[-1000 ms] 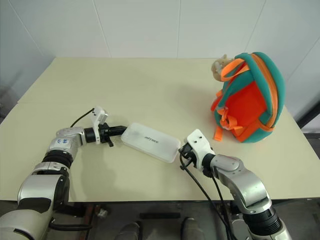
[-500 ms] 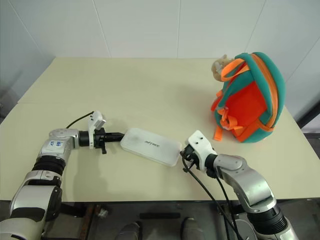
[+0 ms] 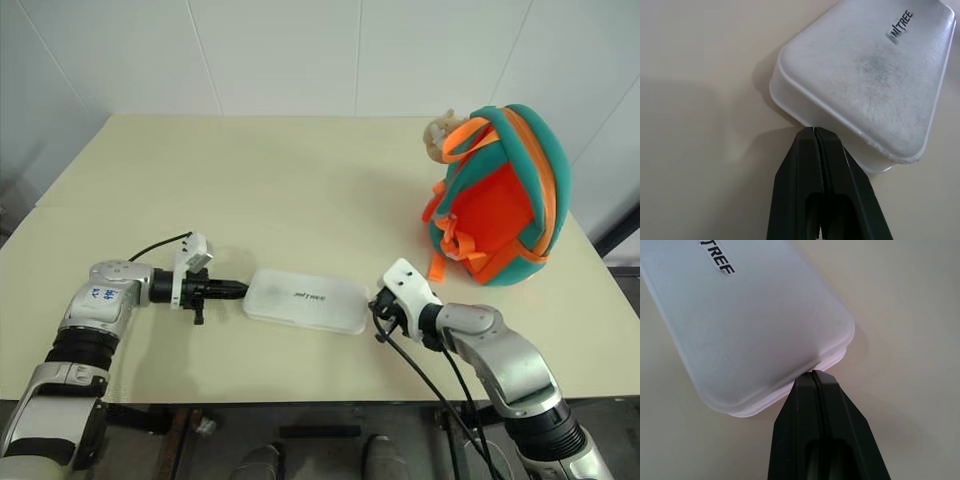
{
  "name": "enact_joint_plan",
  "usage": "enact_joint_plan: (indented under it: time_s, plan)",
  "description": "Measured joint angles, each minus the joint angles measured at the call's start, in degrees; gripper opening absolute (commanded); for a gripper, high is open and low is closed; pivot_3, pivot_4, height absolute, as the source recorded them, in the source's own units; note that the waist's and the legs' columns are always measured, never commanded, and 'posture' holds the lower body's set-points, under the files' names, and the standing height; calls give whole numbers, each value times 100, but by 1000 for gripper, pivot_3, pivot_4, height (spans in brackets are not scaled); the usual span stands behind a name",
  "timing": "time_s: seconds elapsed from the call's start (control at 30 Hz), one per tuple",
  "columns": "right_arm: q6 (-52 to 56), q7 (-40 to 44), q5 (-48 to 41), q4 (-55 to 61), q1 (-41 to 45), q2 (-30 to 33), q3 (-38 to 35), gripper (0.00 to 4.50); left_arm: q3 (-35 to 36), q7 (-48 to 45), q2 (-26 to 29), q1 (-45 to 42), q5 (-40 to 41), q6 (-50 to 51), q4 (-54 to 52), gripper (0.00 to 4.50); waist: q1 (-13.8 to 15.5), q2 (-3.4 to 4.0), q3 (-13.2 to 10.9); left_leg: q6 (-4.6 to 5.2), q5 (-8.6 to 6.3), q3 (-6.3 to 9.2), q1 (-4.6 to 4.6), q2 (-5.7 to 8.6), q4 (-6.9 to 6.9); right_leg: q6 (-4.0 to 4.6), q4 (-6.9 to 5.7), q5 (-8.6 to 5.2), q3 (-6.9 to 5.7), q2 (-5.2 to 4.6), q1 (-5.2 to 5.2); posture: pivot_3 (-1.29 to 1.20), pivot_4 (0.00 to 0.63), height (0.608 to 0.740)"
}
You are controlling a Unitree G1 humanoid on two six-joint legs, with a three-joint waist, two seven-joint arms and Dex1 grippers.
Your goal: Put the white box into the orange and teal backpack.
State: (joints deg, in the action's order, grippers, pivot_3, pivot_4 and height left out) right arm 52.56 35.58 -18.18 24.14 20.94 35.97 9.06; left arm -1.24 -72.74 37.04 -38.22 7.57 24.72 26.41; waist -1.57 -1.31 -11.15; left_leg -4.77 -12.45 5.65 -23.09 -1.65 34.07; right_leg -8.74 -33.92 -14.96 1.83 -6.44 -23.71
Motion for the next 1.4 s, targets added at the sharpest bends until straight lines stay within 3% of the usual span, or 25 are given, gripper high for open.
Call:
enact_joint_plan:
  time_s: [0.63,1.4]
  plan:
    - [-278,672,113,-19,-85,471,53,0,-199,-73,462,984,341,1473,-2091,38,-3,0,0,1,-1,-1,3,0,1,34,3,-19,2,-1,0,0,150,740]
    - [-424,783,234,-171,-108,499,59,0,-311,263,582,1185,583,2204,-2786,38,4,0,0,1,-1,-2,2,0,4,39,5,-21,4,-2,1,0,150,740]
